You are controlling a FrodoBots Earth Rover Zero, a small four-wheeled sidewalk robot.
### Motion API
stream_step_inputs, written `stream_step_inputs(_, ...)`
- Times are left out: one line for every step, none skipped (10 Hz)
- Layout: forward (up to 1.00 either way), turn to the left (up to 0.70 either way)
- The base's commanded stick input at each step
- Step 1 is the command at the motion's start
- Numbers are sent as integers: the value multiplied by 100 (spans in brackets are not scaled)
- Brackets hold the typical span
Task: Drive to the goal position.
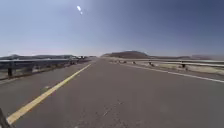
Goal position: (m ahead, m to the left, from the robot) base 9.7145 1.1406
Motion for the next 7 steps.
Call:
stream_step_inputs(100, 0)
stream_step_inputs(100, 0)
stream_step_inputs(100, 13)
stream_step_inputs(100, 25)
stream_step_inputs(100, 17)
stream_step_inputs(100, 4)
stream_step_inputs(100, 0)
